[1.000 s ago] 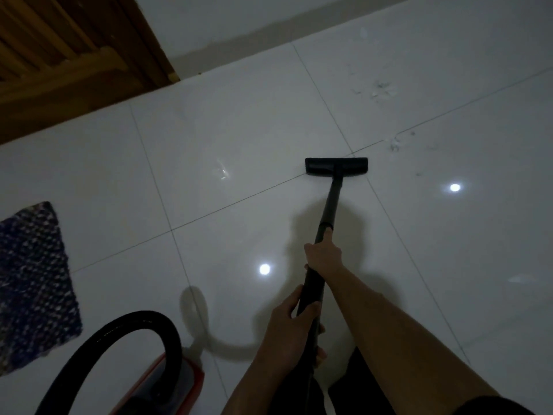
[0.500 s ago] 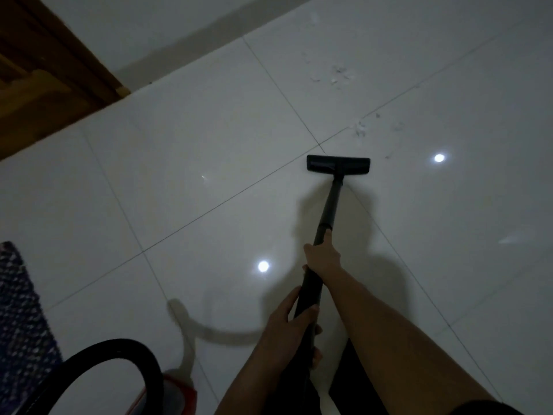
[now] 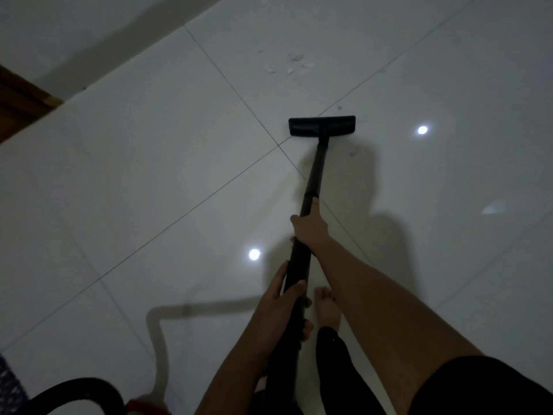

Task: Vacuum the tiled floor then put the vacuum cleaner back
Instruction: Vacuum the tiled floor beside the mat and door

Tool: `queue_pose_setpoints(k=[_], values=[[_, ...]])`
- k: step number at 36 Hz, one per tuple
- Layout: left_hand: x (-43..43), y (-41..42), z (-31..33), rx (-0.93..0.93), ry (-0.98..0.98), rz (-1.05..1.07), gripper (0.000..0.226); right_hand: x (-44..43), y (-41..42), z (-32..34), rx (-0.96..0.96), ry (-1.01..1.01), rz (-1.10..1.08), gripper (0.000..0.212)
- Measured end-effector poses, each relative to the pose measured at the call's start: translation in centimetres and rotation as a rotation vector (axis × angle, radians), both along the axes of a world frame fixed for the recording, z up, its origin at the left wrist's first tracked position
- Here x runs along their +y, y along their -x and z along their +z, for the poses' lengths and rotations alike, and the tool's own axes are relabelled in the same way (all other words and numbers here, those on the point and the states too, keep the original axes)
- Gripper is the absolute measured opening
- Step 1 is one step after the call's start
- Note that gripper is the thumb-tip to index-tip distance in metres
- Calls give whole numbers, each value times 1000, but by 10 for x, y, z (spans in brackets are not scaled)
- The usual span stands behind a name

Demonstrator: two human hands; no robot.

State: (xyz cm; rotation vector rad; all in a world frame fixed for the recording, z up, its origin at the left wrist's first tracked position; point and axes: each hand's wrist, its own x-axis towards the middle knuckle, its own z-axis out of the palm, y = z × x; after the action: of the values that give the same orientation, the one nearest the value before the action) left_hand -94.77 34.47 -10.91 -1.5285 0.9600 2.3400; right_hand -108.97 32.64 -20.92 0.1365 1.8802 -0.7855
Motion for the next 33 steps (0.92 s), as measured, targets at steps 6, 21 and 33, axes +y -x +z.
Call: queue_pose_setpoints(k=[6,21,33], values=[[-13,37,-9,4,52,-21,43,-14,38,-7,29,-13,15,79],[-14,55,7,54,117,-111,32,-4,50,10,44,66,-185,76],[29,-25,22,-26,102,-228,54,57,-26,26,5,47,-305,76]])
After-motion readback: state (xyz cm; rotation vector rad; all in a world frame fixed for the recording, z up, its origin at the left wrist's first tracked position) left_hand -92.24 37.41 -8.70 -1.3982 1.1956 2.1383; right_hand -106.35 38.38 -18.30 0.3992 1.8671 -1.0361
